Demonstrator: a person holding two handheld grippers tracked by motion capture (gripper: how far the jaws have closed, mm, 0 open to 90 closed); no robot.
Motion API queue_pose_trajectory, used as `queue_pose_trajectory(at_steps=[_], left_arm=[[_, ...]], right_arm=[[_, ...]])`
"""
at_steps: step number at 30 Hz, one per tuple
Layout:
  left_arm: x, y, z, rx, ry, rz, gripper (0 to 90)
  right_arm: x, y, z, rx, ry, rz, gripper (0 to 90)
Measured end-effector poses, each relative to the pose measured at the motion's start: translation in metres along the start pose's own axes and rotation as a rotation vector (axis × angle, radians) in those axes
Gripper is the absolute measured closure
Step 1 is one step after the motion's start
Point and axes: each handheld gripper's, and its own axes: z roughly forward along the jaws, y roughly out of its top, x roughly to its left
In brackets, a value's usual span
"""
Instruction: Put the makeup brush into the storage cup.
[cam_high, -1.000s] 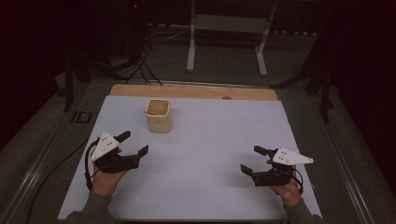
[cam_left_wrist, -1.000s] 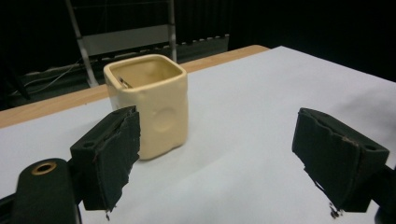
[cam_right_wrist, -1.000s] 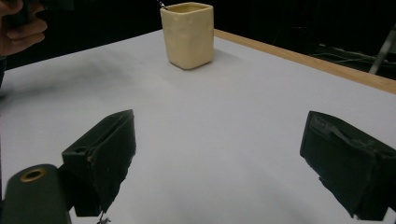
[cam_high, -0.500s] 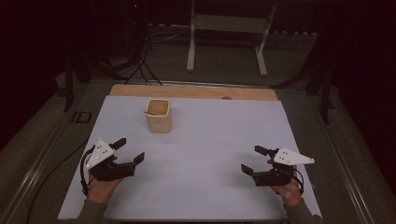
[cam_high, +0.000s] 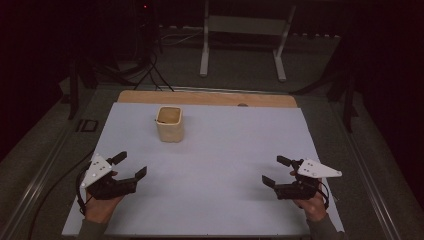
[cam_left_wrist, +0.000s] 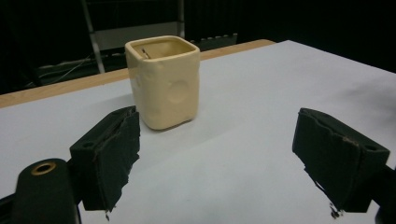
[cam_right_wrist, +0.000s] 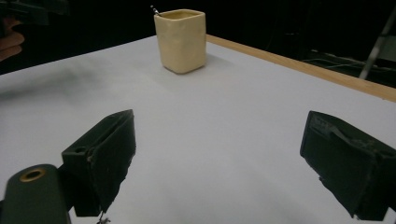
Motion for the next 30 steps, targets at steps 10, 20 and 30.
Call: queue_pose_trajectory(at_steps=[10, 20, 30], left_arm=[[0.008, -0.004, -0.013, -0.023, 0.018, -0.008, 16.3], [0.014, -0.006, -0.02, -0.037, 0.024, -0.001, 16.5], [0.015, -0.012, -0.02, -0.045, 0.031, 0.003, 16.4]], right_arm=[[-0.005, -0.003, -0.008, -0.007, -0.02, 0.001, 10.4], [-0.009, -0.005, -0.013, -0.016, -0.032, 0.0, 10.4], [-0.014, -0.01, -0.018, -0.026, -0.037, 0.004, 9.7]])
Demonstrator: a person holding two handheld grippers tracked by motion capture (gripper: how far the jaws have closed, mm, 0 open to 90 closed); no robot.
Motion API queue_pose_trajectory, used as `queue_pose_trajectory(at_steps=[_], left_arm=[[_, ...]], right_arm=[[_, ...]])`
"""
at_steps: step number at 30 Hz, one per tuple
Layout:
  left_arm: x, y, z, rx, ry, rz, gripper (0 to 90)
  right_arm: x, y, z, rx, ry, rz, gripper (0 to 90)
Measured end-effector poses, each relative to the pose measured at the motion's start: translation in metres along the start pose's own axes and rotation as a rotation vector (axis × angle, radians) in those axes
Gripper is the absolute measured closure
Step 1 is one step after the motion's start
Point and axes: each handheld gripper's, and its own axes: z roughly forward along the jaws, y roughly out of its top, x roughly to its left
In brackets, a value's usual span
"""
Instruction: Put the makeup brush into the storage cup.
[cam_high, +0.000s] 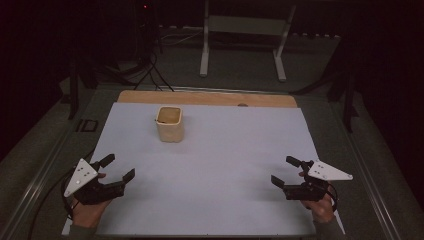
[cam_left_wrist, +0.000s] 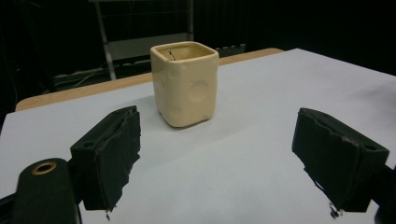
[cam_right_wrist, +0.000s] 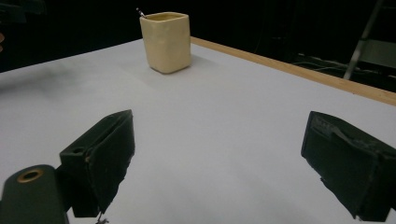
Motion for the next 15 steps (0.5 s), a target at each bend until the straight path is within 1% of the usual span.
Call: queue_pose_trajectory(at_steps=[15], left_arm=[[-0.0007, -0.0029, 0.0019, -0.009, -0.018, -0.001, 17.1]], right_arm=[[-0.0032, -0.0025, -0.0021, -0.003, -0.01, 0.001, 9.7]])
